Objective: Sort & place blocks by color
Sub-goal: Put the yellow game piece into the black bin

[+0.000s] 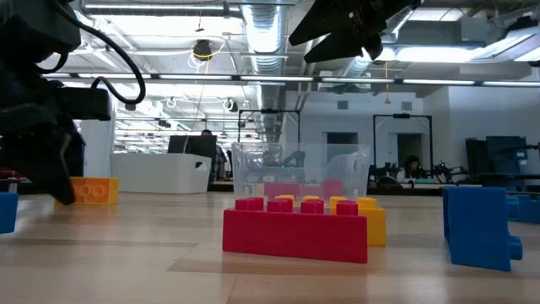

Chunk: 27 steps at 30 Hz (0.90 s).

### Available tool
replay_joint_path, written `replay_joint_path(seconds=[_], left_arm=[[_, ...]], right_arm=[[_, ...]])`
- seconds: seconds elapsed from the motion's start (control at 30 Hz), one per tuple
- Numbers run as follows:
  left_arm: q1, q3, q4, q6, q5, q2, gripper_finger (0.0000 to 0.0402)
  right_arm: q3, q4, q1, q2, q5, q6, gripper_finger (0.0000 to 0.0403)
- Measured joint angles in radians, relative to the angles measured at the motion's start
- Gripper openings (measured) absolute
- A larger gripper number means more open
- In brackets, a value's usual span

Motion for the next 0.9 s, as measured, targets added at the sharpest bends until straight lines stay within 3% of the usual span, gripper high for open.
replay_joint_path(seconds=[0.17, 0.27, 0.4, 0.53, 0.7, 0.9], left_arm=[[0.002, 0.002, 0.014, 0.013, -0.017, 0.0, 0.0061], [0.001, 0.028, 0.016, 0.046, -0.053, -0.001, 0.0058], [0.002, 0.089, 0.046, 0.146, -0.173, -0.007, 0.0058], [0.009, 0.13, 0.249, 0.329, -0.233, -0.007, 0.0062], [0.041, 0.132, 0.598, 0.565, -0.14, -0.007, 0.0061], [0.091, 0.132, 0.786, 0.661, -0.025, -0.007, 0.0061]], right_arm=[[0.0, 0.0, 0.0, 0.0, 0.003, 0.0, 0.0274], [0.0, 0.007, -0.002, 0.0, 0.002, 0.0, 0.0274], [0.0, 0.026, -0.009, 0.0, 0.002, 0.0, 0.0274], [0.0, 0.064, -0.019, 0.0, 0.006, -0.009, 0.0274], [0.0, 0.095, -0.024, 0.0, 0.005, -0.052, 0.0274], [-0.001, 0.174, -0.023, 0.001, -0.067, -0.067, 0.0274]])
